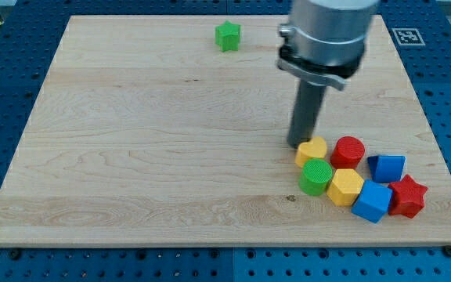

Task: Move green star close to red circle

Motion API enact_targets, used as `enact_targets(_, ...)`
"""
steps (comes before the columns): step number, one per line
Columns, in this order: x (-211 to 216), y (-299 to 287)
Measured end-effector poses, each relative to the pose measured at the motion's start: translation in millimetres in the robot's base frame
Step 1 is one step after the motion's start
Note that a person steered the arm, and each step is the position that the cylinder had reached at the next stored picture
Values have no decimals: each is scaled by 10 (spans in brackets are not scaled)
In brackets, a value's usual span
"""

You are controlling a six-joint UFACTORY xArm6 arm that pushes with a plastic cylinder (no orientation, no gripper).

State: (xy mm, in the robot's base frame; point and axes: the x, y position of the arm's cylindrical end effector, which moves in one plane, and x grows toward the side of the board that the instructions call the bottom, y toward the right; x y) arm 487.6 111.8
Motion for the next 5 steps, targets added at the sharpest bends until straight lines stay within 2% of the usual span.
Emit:
enact_targets(1,-29,2)
enact_targets(3,-443,-622)
enact_targets(5,-1430,-1341)
